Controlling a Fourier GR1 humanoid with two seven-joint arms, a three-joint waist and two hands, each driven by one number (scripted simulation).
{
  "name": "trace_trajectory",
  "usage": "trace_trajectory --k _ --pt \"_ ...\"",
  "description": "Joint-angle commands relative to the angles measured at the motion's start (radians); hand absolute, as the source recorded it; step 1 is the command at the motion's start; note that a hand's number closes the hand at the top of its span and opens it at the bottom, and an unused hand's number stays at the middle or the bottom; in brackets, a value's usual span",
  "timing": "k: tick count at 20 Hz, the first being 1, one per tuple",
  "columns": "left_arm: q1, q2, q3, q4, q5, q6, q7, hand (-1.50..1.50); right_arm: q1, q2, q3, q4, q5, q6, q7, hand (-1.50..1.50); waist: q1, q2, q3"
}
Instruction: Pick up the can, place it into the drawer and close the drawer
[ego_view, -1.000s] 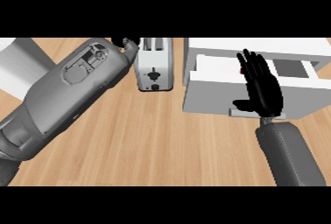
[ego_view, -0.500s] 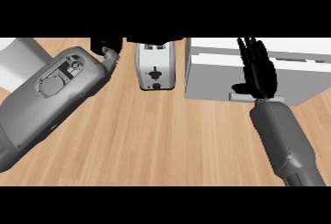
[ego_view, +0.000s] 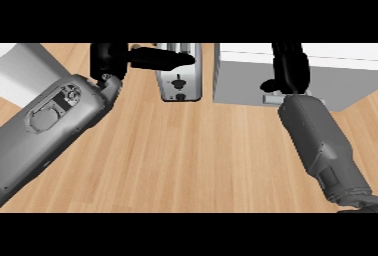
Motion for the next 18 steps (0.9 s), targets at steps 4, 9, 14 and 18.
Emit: trace_trajectory --k 4,9,14,18 --pt "0.106 0.032 -0.003 -0.115 -0.021 -0.001 -0.005 -1.5 -0.14 -0.036 -0.045 0.16 -0.011 -0.011 -0.019 -1.5 0.024 0.015 0.006" --pt "0.144 0.022 0.021 -0.092 -0.033 -0.015 -0.052 -1.5 -0.218 -0.031 -0.066 0.204 -0.021 0.005 0.0 -1.5 0.014 0.021 0.006" --pt "0.177 0.041 0.026 -0.117 -0.041 -0.035 -0.057 -1.5 -0.258 -0.029 -0.084 0.229 -0.042 0.032 -0.049 -1.5 0.025 0.024 0.006" --pt "0.174 0.03 0.007 -0.166 -0.061 0.002 -0.028 -1.5 -0.247 0.024 -0.173 0.194 -0.158 0.01 -0.141 -1.5 0.032 0.02 0.01"
